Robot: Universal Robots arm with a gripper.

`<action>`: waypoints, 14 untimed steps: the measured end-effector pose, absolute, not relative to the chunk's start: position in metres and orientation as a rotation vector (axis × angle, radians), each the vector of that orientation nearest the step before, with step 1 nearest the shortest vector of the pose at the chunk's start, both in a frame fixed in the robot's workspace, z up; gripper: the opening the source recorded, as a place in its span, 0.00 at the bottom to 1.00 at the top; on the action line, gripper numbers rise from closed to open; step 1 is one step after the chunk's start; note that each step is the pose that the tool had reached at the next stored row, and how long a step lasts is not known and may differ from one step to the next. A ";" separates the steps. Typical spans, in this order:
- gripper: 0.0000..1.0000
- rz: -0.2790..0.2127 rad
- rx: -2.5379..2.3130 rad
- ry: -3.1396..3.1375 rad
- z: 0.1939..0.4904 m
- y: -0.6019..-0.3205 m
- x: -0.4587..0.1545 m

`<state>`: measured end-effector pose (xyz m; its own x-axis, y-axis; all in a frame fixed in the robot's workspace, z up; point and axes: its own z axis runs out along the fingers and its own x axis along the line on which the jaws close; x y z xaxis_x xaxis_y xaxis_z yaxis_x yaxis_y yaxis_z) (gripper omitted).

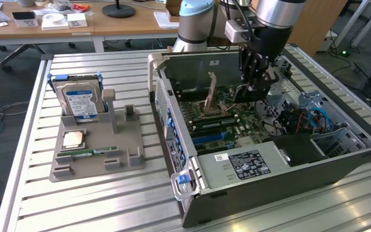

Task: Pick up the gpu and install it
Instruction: 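Insert the gpu into the slot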

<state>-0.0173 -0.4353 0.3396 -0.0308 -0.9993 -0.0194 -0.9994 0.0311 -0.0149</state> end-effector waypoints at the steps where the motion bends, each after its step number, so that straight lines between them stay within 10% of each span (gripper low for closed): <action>1: 0.26 0.009 -2.171 2.242 0.340 -0.435 -0.017; 14: 0.26 0.013 -2.171 2.243 0.332 -0.446 -0.017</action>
